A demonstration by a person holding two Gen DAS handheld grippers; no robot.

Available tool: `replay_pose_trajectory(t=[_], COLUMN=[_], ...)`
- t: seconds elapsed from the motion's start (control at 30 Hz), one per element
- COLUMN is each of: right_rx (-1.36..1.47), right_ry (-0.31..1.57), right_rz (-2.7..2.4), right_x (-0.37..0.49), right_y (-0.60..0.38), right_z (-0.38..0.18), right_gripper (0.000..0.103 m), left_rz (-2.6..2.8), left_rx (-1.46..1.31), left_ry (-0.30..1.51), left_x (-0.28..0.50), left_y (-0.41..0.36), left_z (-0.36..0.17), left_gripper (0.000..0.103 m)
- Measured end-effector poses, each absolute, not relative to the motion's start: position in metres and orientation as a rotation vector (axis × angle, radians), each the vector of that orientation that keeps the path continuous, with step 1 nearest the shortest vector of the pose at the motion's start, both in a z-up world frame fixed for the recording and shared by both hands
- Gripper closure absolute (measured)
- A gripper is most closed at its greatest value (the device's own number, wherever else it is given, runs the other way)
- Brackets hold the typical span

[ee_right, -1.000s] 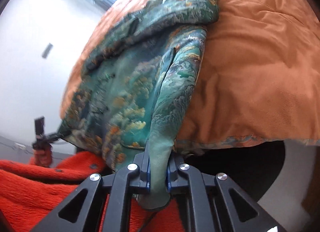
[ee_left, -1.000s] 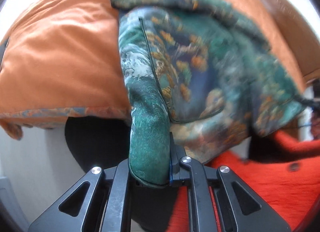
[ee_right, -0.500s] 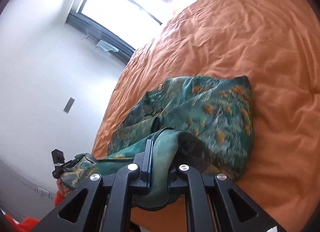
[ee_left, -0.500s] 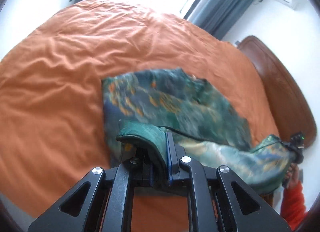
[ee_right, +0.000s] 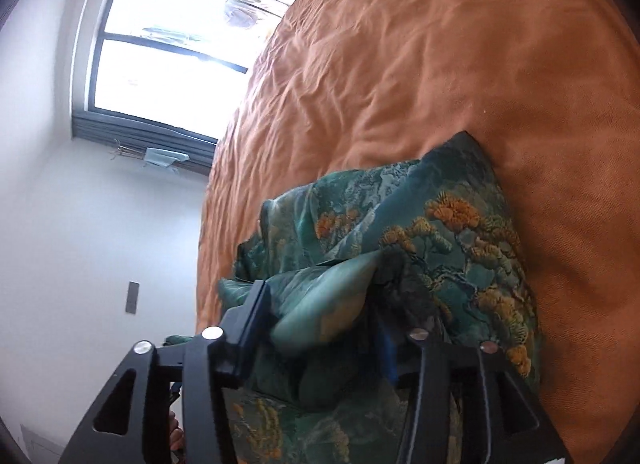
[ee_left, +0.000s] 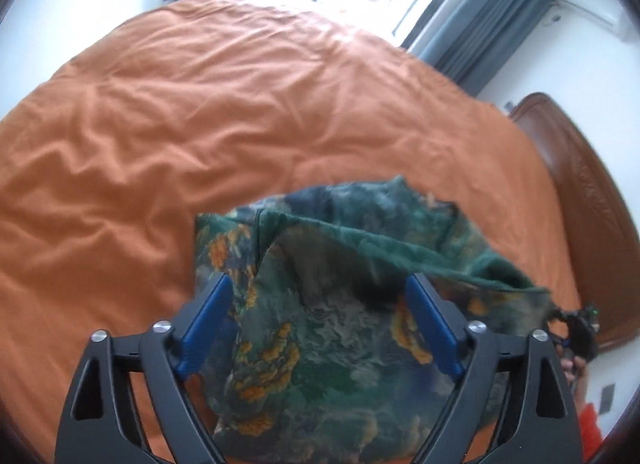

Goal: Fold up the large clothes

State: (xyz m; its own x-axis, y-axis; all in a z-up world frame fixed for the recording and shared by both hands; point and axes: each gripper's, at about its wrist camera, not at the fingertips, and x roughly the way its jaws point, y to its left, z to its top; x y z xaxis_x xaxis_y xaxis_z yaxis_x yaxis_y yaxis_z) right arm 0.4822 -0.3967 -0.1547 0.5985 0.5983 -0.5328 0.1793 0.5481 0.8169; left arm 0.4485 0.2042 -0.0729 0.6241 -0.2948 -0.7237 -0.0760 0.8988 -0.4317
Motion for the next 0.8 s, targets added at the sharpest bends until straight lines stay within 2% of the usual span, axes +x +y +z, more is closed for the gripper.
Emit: replay_pose_trajectory(t=[0.03,0.07,0.17,0.3,0.37,0.4,0.43,0.47,0.5,0.53,0.57,0.8], right_rx=[0.976,0.959,0.827,0.456,0.37,0.345,0.334,0.338,0.344,0.332,0.294,-0.009], right_ry=[0.907,0.891,0.905,1.008,1.033,1.036,1.041,1.044,1.043,1.034,1.008,0.687], right_rz=[0.286,0.281,0.281,0.223,0.201,0.18,0.165,0.151,0.136,0.12,0.098,0.036], right_x=[0.479,0.478,0.475,0.483,0.486,0.489,0.49,0.486,0.485,0.483,0.477,0.458], right_y=[-0.401,-0.404,-0.402,-0.365,-0.352,-0.345,-0.342,-0.342,-0.342,-0.342,-0.341,-0.306], right_z=[-0.147,-0.14,-0.125,-0.128,-0.138,-0.142,-0.146,-0.149,-0.15,-0.146,-0.137,-0.053], right_gripper=[0.037,0.034,0.033,0.033,0.033,0.033,0.034,0.06,0.076,0.087,0.09,0.092], left_rz=[-0.151,-0.169,-0.178,-0.144,-0.109,-0.096,-0.078,-0.038,-0.008,0.004,0.015,0.052], left_rx=[-0.446,-0.433,-0.309,-0.188,-0.151,-0.148,-0.158,-0.151,-0.141,-0.147,-0.153,-0.105], left_ry=[0.887,0.884,0.915,1.01,1.038,1.054,1.075,1.072,1.062,1.048,1.022,0.712], left_x=[0.446,0.443,0.441,0.463,0.477,0.483,0.487,0.488,0.486,0.482,0.476,0.45], left_y=[0.208,0.211,0.204,0.175,0.16,0.155,0.152,0.15,0.15,0.151,0.154,0.15], left_z=[-0.07,-0.069,-0.08,-0.115,-0.131,-0.138,-0.143,-0.144,-0.141,-0.135,-0.126,-0.043], left_gripper=[0.01,0.009,0.007,0.007,0.017,0.034,0.057,0.074,0.09,0.093,0.094,0.094])
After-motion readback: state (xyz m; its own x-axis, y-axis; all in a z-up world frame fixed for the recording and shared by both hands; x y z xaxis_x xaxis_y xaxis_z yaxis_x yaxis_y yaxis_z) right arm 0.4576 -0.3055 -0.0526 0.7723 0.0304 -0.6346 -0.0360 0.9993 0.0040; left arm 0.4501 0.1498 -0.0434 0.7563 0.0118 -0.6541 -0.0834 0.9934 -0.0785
